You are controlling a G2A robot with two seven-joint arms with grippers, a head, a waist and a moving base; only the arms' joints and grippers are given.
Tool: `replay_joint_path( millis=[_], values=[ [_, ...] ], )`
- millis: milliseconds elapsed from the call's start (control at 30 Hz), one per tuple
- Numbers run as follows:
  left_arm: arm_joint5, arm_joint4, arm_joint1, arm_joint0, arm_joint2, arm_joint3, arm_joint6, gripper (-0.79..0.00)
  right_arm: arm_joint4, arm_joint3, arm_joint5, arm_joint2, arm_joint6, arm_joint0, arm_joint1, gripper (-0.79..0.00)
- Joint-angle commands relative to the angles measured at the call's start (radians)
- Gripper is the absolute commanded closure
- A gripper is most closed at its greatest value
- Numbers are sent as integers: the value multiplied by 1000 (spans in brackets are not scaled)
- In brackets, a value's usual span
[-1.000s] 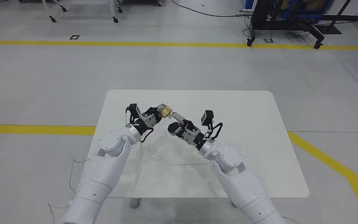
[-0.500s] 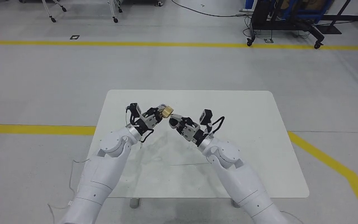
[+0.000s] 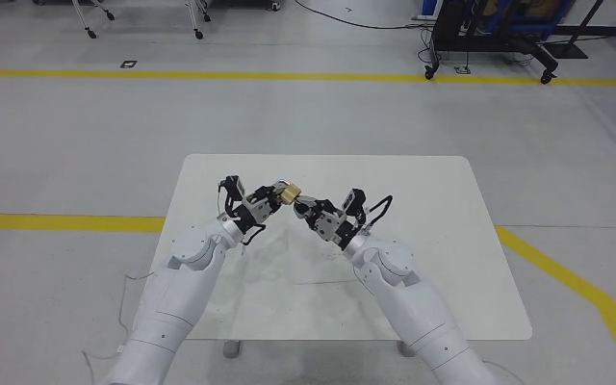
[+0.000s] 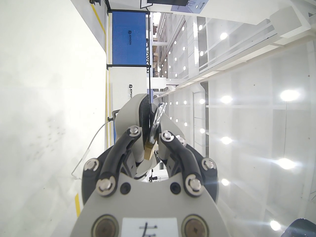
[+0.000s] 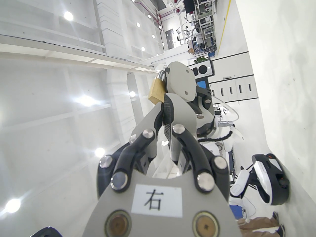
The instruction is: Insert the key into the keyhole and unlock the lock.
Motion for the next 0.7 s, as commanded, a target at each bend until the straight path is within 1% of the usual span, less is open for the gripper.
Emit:
replay_joint_path(
  millis=[0,67,100,200,267,533,667],
  values=[
    [-12,7,0,0,1,-2,-6,0,25,2,8,6,12,-1,0,0],
    [-24,14,1,0,2,-4,-10,0,66,4,22,13,27,-4,-1,0],
    [-36,22,1,1,3,-7,-13,0,117,7,40,17,47,-8,-2,0],
    [-66,37,2,6,2,-15,-17,0,201,20,75,34,88,-5,-3,0],
    [-79,43,3,9,1,-17,-17,0,222,26,87,42,104,-3,-2,0],
    [-92,45,3,14,-4,-23,2,0,174,7,86,49,108,-9,5,0],
    [-118,54,3,17,-5,-31,3,0,208,-3,113,52,137,-17,6,0]
  ],
)
